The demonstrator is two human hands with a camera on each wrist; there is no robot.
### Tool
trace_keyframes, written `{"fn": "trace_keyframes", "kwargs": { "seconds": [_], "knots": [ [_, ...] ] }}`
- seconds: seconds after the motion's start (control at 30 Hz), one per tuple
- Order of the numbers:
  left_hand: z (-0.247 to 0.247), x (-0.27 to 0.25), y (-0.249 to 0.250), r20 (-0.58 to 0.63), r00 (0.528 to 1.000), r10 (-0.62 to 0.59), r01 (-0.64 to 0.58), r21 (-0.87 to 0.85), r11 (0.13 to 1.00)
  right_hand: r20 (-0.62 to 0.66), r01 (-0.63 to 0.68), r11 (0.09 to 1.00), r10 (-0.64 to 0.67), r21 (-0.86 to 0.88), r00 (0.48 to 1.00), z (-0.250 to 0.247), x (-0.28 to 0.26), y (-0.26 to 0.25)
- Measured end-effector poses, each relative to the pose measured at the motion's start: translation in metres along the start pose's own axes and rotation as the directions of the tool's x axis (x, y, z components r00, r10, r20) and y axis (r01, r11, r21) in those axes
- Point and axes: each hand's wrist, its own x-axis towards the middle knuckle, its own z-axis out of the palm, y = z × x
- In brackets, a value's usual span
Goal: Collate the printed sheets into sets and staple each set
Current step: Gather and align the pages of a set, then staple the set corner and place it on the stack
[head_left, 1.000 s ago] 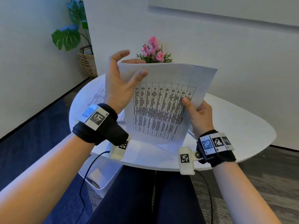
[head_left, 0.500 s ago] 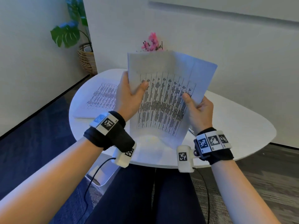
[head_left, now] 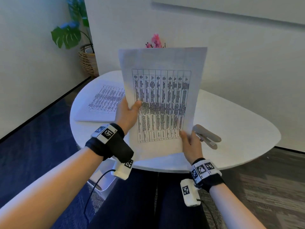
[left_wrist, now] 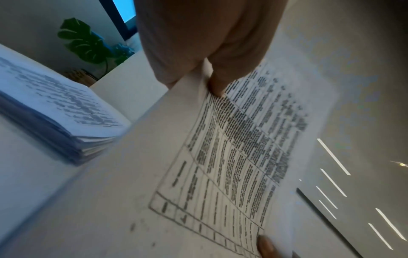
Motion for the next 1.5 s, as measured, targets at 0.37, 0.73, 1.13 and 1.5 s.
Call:
{"fn": "trace_keyframes", "kwargs": {
  "seconds": [0.37,0.73,1.13,1.5],
  "knots": [
    [-0.016,-0.005,-0.015,-0.083,0.996,-0.042,0.051,0.113,0.992,0.030,0.154,0.879,-0.157,-0.452,0.987,-0.037,0.008,-0.003],
    [-0.025,-0.017,0.007,0.240,0.969,-0.062,0.018,0.182,0.983,0.016,-0.045,0.249,0.238,-0.967,0.971,-0.071,0.081,0.016],
    [-0.026,-0.006,0.029,0.369,0.928,-0.057,-0.074,0.332,0.940,-0.425,-0.091,0.995,0.067,-0.037,0.903,-0.124,0.072,-0.059],
    [0.002,-0.010,0.041,0.401,0.900,0.173,-0.385,0.542,0.747,-0.574,0.502,0.661,-0.131,0.557,0.809,-0.105,0.056,-0.205]
  ]
}}
